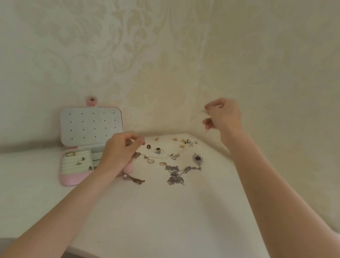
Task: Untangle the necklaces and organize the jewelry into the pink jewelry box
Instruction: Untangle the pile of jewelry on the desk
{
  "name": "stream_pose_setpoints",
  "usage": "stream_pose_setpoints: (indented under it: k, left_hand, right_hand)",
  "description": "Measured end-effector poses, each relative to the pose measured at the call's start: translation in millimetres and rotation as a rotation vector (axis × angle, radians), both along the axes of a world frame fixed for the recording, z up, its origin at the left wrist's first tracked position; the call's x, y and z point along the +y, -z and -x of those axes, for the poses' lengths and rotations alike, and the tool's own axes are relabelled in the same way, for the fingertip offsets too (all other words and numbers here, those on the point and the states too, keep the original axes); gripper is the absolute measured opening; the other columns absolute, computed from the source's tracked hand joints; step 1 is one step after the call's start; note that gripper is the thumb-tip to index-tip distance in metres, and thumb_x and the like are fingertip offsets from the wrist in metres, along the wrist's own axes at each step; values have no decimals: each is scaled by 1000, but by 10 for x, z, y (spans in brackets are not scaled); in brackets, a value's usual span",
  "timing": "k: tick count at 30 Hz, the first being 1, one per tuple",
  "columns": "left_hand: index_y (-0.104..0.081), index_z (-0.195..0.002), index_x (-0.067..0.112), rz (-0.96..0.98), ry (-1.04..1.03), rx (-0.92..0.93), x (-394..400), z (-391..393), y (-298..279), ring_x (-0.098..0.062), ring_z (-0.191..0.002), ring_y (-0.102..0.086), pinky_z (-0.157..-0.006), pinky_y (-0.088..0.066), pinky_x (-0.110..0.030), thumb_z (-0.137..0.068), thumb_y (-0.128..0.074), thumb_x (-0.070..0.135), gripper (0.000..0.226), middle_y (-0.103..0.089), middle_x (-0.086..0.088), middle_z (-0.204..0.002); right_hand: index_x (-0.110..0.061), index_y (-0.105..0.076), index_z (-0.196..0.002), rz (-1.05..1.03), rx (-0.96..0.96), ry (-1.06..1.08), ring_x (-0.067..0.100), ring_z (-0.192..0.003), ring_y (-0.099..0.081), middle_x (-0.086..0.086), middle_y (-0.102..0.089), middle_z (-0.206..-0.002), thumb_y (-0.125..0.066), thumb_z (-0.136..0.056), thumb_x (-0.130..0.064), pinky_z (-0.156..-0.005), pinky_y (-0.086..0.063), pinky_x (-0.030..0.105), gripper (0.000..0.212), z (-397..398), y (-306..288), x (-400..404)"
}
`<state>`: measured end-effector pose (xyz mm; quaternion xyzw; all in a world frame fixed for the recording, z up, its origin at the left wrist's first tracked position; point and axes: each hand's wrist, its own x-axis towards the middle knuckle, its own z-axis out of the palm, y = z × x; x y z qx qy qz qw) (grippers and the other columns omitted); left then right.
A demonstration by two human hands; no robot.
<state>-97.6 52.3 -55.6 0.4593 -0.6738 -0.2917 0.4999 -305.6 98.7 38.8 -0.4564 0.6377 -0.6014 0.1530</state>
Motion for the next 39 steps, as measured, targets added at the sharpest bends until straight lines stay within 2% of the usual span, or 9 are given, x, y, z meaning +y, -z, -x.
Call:
stream_pose_setpoints:
  k: [6,13,17,21,23,27,32,36,39]
  left_hand:
    - [-68,-76,15,7,186,-164,115,19,-146,-5,-30,-37,-48,-29,-23,-90,-58,21,18,-37,6,-38]
    - [-68,-80,13,-57,355,-393,269,165,-134,-6,-31,-42,-34,-31,-12,-91,-57,22,18,-56,5,-42]
    - [-69,-82,15,-72,391,-411,299,213,-109,-9,-33,-45,-36,-31,-12,-93,-55,24,20,-58,4,-49]
    - [-68,-80,19,-42,422,-377,328,211,-134,-10,-36,-48,-38,-33,-13,-93,-53,25,20,-60,6,-55]
    - [-67,-81,17,-57,414,-327,318,175,-141,-10,-40,-51,-38,-31,-17,-95,-51,25,22,-62,4,-61]
    - [-64,-95,10,-266,398,-175,268,60,-106,-13,-49,-59,-40,-38,-18,-95,-51,23,19,-61,-2,-78]
    - [-59,-102,10,-433,410,-201,238,-133,-20,-15,-63,-65,-63,-52,-22,-91,-55,9,12,-65,-7,-87]
    - [-67,-89,0,-397,434,-262,236,-180,-3,-17,-63,-60,-58,-50,-17,-87,-60,4,9,-67,-12,-75]
    - [-68,-83,2,-506,472,-60,213,-146,20,-12,-57,-58,-56,-49,-15,-87,-61,8,10,-66,-7,-67]
  right_hand:
    - [7,-65,-106,-825,574,-205,19,-60,-60,12,-65,-86,-55,-85,4,-73,-55,32,23,64,350,61]
    - [10,-63,-108,-1042,672,-262,19,-56,-57,8,-61,-67,-59,-81,3,-76,-55,37,28,120,654,175]
    - [2,-62,-108,-898,836,-223,22,-66,-59,10,-63,-80,-65,-83,-10,-83,-55,36,28,79,599,201]
    - [-9,-62,-116,-556,194,-756,15,-102,-60,7,-65,-111,-61,-89,-15,-97,-43,30,27,-194,549,253]
    - [-8,-62,-109,-538,13,-910,16,-91,-62,6,-65,-98,-58,-91,-9,-93,-45,31,19,-304,614,247]
    - [-1,-66,-82,-505,-82,-719,9,-47,-31,-2,-43,-56,-65,-85,-7,-47,-27,21,7,-381,780,177]
    - [-6,-69,-77,-334,-128,-480,10,-45,-26,-6,-43,-47,-66,-84,-6,-39,-20,18,7,-356,851,97]
    - [-8,-66,-79,-150,-295,-450,10,-44,-21,-1,-29,-54,-64,-87,-8,-37,-19,17,7,-364,878,3]
    - [-4,-65,-84,-54,-363,-489,7,-41,-21,-2,-26,-54,-63,-88,-8,-37,-20,16,6,-354,907,-29]
